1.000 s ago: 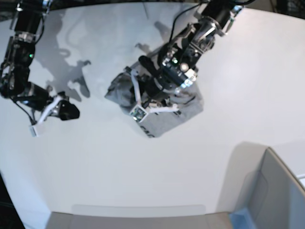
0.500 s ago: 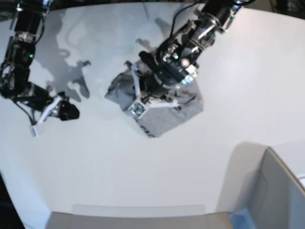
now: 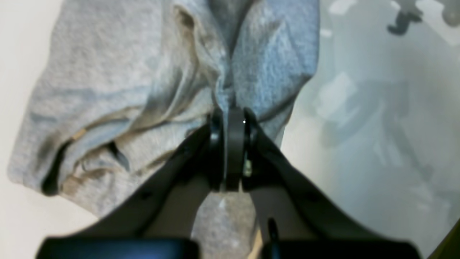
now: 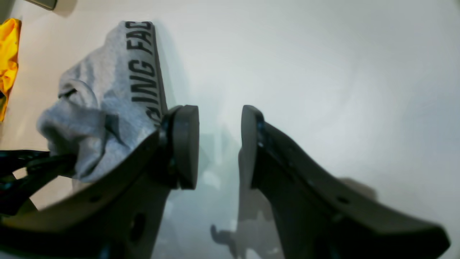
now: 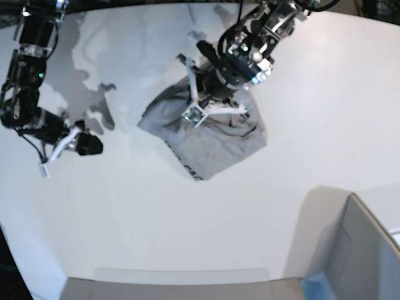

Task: Layout the t-shirt on the table in an organized manner, then fold the t-shirt properly
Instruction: 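Grasp the shirt fold with the left gripper and pull it across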

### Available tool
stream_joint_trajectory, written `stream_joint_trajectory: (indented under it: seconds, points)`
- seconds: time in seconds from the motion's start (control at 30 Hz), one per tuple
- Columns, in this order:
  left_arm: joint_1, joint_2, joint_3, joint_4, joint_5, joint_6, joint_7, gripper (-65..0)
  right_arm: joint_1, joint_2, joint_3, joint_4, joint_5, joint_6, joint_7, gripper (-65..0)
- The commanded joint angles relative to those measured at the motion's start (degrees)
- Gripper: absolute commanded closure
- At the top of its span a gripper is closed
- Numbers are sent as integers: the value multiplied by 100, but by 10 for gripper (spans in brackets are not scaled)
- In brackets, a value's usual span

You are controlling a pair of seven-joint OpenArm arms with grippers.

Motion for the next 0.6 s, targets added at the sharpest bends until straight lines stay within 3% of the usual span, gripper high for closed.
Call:
stream_joint_trajectory:
  seconds: [0.0, 0.57]
  points:
    - [18, 6, -11, 113, 2, 6, -78, 0, 120, 92, 41, 87, 134, 67, 124, -193]
    - [765, -12, -20, 113, 2, 6, -69, 0, 199, 101, 41, 87, 134, 67, 124, -193]
